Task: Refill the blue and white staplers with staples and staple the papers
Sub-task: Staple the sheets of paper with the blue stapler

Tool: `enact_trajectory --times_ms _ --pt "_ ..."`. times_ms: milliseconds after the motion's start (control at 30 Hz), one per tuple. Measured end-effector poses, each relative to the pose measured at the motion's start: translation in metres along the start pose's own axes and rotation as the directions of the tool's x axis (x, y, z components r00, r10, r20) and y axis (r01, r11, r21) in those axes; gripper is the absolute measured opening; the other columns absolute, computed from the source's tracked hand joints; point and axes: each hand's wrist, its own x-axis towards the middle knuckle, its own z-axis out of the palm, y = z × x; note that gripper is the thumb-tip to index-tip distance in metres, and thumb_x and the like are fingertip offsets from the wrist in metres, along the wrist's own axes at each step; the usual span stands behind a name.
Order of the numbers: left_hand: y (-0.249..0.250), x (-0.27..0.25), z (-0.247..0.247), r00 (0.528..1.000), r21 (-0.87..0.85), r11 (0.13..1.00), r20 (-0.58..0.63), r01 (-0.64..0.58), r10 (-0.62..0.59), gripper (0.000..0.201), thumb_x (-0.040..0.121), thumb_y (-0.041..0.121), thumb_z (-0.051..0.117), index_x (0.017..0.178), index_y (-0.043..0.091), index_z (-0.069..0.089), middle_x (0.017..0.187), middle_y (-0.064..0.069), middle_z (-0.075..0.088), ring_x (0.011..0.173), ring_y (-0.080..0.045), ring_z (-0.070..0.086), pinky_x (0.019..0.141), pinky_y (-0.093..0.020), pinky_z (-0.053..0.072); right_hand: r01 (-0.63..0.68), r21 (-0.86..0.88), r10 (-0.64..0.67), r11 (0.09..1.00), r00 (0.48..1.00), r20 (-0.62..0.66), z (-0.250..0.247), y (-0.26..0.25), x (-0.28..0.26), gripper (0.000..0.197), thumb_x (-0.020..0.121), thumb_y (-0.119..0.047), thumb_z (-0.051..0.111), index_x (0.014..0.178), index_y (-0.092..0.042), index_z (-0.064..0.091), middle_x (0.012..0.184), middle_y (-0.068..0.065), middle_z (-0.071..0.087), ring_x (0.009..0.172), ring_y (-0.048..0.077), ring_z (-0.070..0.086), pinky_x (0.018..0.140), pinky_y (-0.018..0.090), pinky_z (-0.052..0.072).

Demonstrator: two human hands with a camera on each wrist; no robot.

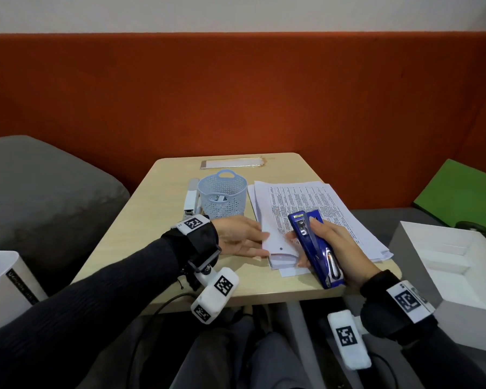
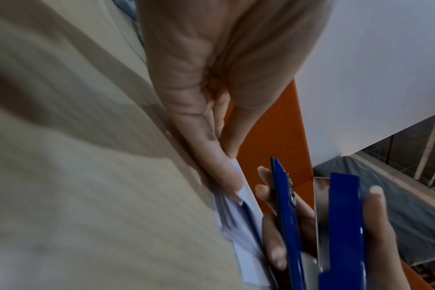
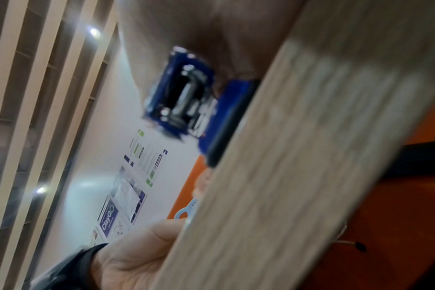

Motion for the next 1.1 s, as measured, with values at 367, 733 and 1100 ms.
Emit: enact_trajectory --times_ms 367,733,1100 --pt "-0.006 -0.007 -0.006 0.993 0.035 0.999 -0.115 -0.025 0.029 0.002 0.085 -0.002 0.066 0.087 -0.004 0.067 0.074 -0.013 0.075 0.061 -0.017 0.073 0.056 -0.022 0.059 -0.14 -0.42 0.076 0.897 0.983 -0.166 -0.009 -0.043 0.025 0.087 0.084 -0.073 0.048 0.09 0.013 0.059 0.062 0.016 0.048 0.048 0.023 0.04 0.052 0.03 0.031" --pt "0.028 -0.022 -0.014 0.948 0.161 0.981 -0.278 -0.111 0.153 0.013 0.081 0.0 0.072 0.093 -0.003 0.069 0.054 -0.009 0.069 0.041 -0.009 0.063 0.053 -0.016 0.055 0.022 -0.748 0.117 0.663 0.984 0.133 0.006 -0.052 -0.025 0.037 0.062 -0.048 0.087 0.083 -0.022 0.07 0.07 -0.011 0.07 0.06 0.003 0.061 0.06 0.017 0.041" --pt "0.036 -0.018 -0.005 0.931 0.011 0.971 -0.281 -0.241 0.234 0.017 0.083 0.007 0.072 0.095 -0.004 0.067 0.049 -0.004 0.065 0.038 -0.006 0.06 0.058 -0.019 0.057 0.075 -0.917 -0.048 0.391 0.997 0.062 0.011 -0.041 -0.003 0.023 0.067 -0.025 0.086 0.086 -0.015 0.078 0.066 -0.003 0.068 0.054 0.003 0.054 0.05 0.015 0.037"
